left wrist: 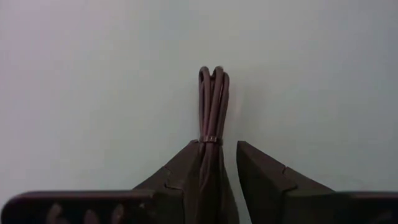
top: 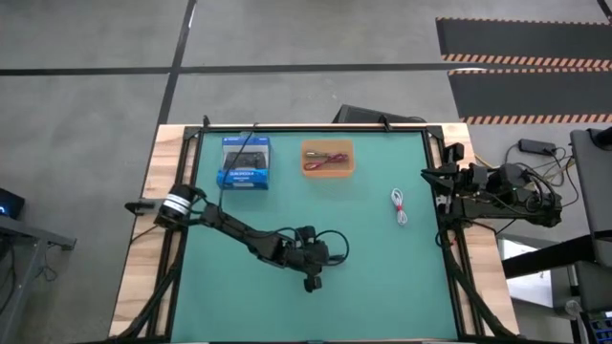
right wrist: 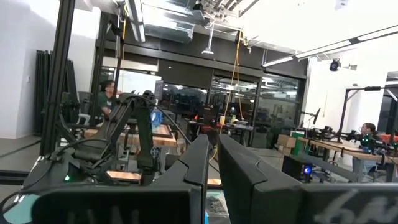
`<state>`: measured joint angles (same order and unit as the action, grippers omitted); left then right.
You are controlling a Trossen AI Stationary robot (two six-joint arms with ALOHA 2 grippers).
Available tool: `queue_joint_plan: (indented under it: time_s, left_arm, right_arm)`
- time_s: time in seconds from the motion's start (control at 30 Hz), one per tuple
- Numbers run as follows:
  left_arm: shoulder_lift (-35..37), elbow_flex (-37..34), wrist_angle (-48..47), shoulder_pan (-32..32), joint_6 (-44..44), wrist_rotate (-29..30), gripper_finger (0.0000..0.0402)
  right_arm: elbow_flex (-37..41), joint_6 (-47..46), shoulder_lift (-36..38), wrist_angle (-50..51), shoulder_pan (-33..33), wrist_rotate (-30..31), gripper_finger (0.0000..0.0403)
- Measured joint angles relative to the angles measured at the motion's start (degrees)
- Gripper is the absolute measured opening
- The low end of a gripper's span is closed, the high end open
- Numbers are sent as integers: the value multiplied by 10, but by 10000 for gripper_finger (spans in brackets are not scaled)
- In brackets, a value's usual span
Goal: Pick and place USB-C Cables
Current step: Put the black charger cable into the orange bin
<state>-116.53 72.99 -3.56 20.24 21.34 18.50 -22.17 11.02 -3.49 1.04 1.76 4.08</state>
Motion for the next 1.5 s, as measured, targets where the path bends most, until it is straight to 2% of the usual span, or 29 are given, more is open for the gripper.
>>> queue_joint_plan:
  time_s: [0.37,1.07,1.27,1.5]
  left_arm:
    - [1,-7,0,0,-8,0,179]
    - [-36,-8,31,0,-5,19,182]
    - [-37,-10,35,0,-1,17,158]
    - [-37,-10,36,1,8,12,82]
  right_arm:
    - [0,-2,0,2,0,0,27]
    - [0,-6,0,4,0,0,27]
    - [0,-6,0,4,0,0,27]
    - [0,-6,0,4,0,0,27]
